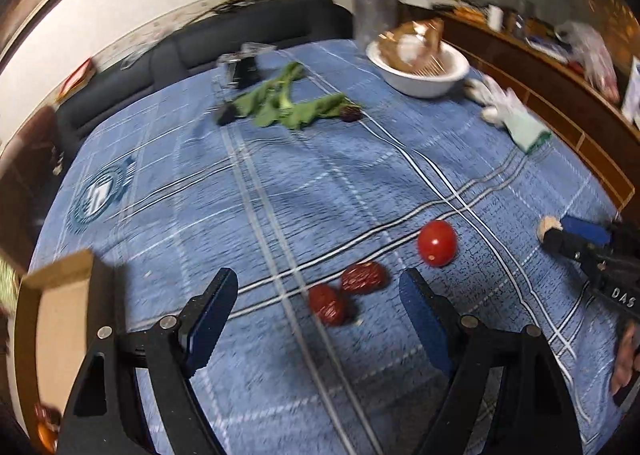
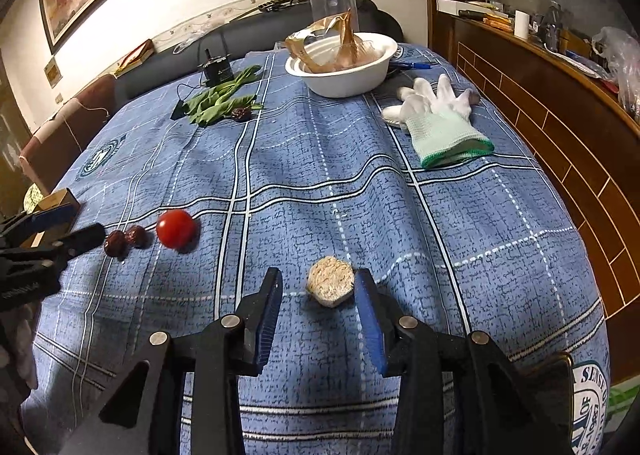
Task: Organize fruits
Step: 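Grasp a wrinkled red date with the left tool while the right tool grasps a pale chunk, then carry the date and pale chunk into the tray and open both tools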
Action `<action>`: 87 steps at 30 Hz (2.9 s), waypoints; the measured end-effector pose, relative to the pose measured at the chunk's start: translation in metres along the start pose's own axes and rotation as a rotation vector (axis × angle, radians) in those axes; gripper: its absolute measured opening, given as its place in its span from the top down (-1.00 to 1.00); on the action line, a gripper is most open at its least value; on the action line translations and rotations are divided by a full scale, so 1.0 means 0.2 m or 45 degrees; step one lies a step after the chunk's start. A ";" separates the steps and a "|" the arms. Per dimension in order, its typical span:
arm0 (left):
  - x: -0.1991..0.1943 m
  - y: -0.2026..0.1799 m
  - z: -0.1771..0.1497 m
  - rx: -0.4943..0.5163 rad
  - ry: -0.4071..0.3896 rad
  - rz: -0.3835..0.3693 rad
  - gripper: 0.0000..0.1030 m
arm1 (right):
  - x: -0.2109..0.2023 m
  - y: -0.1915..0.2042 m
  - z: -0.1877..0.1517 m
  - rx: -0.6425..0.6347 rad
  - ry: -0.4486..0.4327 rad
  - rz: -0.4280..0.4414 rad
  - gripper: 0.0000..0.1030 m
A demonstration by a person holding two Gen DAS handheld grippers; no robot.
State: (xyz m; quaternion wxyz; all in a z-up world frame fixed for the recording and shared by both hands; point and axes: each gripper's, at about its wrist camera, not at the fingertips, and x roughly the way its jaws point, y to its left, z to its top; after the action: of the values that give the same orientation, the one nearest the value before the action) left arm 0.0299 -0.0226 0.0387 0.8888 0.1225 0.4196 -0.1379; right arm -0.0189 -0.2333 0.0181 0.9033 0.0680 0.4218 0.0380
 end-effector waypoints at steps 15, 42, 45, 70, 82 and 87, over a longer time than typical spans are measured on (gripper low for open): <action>0.17 -0.07 0.01 0.156 0.082 -0.085 0.01 | 0.05 -0.01 -0.01 -0.008 -0.001 -0.011 0.24; -0.38 0.18 -0.19 -0.128 -0.108 -0.124 0.45 | -0.09 0.09 -0.04 -0.112 -0.064 -0.053 0.51; -0.43 0.24 -0.25 -0.196 -0.119 -0.117 0.45 | -0.05 0.07 -0.05 -0.110 -0.051 -0.109 0.45; -0.63 0.94 -0.53 -0.640 -0.140 -0.008 0.45 | -0.21 0.52 0.05 -0.197 -0.053 0.313 0.66; -0.39 1.43 -0.54 -0.840 0.065 0.016 0.45 | -0.02 1.70 0.02 -0.599 0.139 0.701 0.64; -0.32 1.55 -0.60 -0.901 0.122 0.024 0.45 | 0.15 1.96 0.00 -0.672 0.210 0.697 0.64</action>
State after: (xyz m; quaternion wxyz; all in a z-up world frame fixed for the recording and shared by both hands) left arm 0.0130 0.3152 0.0468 0.8566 -0.1829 0.4816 0.0301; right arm -0.0034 0.1586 0.0569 0.8093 -0.0601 0.4349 0.3904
